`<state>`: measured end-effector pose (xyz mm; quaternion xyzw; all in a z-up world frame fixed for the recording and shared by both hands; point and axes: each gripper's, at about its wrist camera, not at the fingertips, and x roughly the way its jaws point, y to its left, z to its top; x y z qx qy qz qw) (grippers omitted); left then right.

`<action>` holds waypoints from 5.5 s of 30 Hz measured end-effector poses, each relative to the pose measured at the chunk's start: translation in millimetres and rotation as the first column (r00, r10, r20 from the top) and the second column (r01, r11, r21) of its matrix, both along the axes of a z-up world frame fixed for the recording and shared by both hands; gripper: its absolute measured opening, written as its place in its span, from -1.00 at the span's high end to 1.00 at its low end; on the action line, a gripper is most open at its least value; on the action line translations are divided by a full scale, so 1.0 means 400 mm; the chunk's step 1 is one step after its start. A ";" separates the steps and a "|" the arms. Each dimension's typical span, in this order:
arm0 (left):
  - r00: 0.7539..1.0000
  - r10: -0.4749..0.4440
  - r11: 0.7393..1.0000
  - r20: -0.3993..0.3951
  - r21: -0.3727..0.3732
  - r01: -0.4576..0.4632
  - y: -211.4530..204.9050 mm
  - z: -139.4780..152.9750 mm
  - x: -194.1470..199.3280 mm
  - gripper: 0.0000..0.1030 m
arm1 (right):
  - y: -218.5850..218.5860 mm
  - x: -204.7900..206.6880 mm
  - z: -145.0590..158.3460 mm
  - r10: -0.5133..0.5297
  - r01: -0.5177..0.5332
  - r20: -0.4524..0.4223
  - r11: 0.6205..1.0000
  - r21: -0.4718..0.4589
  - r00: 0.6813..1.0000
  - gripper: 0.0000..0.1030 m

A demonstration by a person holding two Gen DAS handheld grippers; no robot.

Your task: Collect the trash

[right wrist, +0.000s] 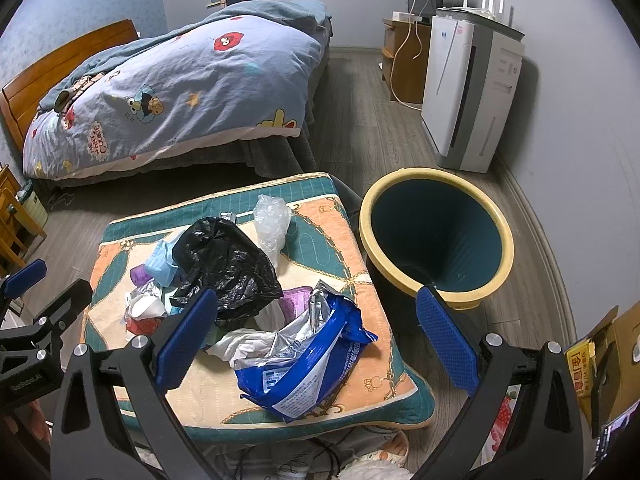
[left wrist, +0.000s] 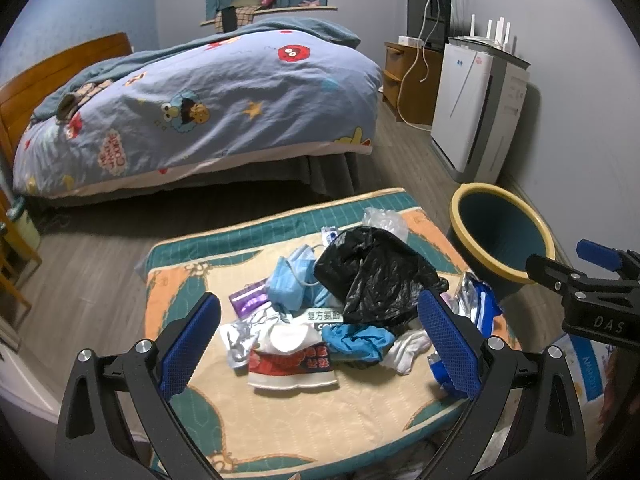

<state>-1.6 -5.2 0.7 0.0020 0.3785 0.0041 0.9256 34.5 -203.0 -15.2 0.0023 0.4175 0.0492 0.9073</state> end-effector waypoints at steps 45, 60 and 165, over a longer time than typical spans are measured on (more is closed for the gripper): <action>0.999 0.006 0.999 0.034 0.032 -0.007 0.005 0.007 -0.002 -0.90 | -0.003 0.000 -0.024 -0.012 0.012 -0.014 1.000 -0.021 1.000 -0.89; 0.999 -0.039 0.993 -0.016 0.107 0.041 0.017 -0.062 0.157 -0.90 | -0.079 0.119 -0.162 -0.165 0.184 -0.189 0.979 0.086 0.968 -0.89; 0.823 -0.567 0.823 -0.023 -0.001 0.568 -0.593 -0.243 0.443 0.10 | -0.538 0.389 -0.072 -0.296 0.300 -0.047 0.944 0.139 0.954 0.62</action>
